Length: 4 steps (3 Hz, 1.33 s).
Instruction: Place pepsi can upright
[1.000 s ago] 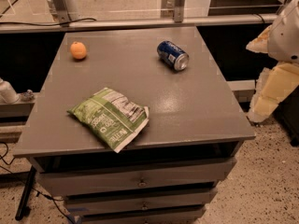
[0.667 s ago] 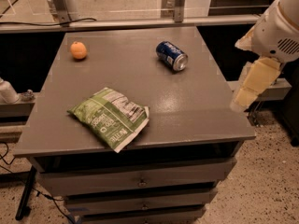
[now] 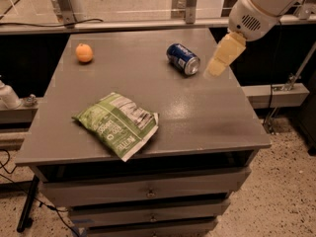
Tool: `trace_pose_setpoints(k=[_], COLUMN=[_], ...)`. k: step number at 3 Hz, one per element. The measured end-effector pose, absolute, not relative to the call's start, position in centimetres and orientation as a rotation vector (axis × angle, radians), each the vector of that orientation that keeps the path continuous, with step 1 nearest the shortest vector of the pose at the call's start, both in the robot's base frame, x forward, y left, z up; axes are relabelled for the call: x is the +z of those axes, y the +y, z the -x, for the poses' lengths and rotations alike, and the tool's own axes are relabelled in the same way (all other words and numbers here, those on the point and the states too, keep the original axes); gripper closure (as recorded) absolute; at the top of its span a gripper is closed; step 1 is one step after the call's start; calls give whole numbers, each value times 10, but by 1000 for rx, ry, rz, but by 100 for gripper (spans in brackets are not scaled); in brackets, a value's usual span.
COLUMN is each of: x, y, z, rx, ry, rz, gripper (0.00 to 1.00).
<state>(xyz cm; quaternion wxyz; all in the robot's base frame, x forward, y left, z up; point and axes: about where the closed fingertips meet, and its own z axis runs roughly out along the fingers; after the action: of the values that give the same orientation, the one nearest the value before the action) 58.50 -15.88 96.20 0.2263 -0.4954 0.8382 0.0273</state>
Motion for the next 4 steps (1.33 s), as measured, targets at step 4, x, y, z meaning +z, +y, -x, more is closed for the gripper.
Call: trace_pose_setpoints(k=[4], x=[969], y=[-116], z=[-639], rx=[191], ry=[2410], rz=[1078], gripper=[0])
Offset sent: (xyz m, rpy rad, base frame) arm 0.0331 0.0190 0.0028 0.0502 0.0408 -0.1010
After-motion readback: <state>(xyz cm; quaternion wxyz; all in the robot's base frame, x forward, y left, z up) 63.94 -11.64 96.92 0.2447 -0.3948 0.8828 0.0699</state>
